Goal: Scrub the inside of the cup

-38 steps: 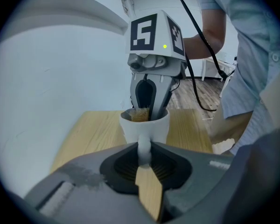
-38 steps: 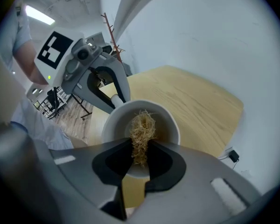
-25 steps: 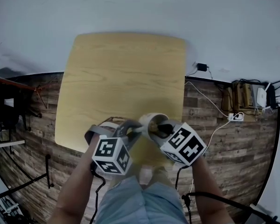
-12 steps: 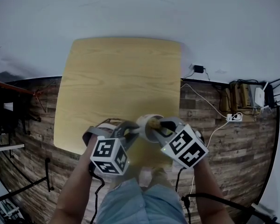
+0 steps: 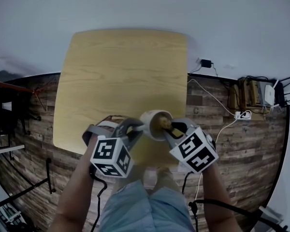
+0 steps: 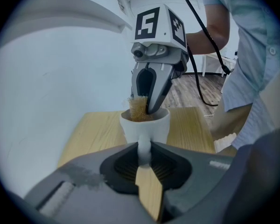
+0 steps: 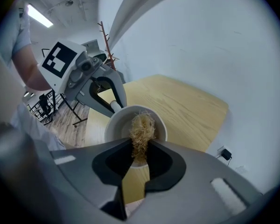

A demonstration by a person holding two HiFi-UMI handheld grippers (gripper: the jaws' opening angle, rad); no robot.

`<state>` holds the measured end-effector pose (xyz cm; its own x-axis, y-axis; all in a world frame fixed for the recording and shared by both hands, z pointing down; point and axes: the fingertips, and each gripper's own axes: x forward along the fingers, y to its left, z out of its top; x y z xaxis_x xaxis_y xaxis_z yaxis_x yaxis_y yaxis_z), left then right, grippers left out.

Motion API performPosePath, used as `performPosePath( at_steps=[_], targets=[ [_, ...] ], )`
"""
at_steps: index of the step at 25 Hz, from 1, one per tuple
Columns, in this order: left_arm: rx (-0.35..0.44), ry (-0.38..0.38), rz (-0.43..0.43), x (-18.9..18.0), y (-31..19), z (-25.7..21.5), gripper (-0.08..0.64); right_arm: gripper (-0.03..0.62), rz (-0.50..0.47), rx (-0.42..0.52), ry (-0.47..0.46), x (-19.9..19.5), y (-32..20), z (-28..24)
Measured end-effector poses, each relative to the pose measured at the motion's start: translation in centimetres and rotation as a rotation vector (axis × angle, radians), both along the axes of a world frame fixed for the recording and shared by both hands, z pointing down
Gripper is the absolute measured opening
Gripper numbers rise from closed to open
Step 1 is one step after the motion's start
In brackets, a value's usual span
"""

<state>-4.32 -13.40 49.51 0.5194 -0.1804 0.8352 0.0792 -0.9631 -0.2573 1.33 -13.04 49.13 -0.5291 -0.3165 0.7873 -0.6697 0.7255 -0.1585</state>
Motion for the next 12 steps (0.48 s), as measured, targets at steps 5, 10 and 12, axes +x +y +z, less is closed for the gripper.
performPosePath(
  at_steps=[5, 10, 12],
  targets=[
    [0.006, -0.002, -0.002, 0.0, 0.0, 0.0, 0.071, 0.069, 0.005, -0.038, 0.001, -0.2, 0.9, 0.1],
    [0.004, 0.0, -0.005, 0.0, 0.0, 0.1, 0.071, 0.067, 0.01, -0.085, -0.067, -1.4, 1.9, -0.2],
    [0.004, -0.001, -0.003, 0.0, 0.0, 0.1, 0.071, 0.067, 0.022, -0.094, -0.11, -1.9, 1.9, -0.6]
  ],
)
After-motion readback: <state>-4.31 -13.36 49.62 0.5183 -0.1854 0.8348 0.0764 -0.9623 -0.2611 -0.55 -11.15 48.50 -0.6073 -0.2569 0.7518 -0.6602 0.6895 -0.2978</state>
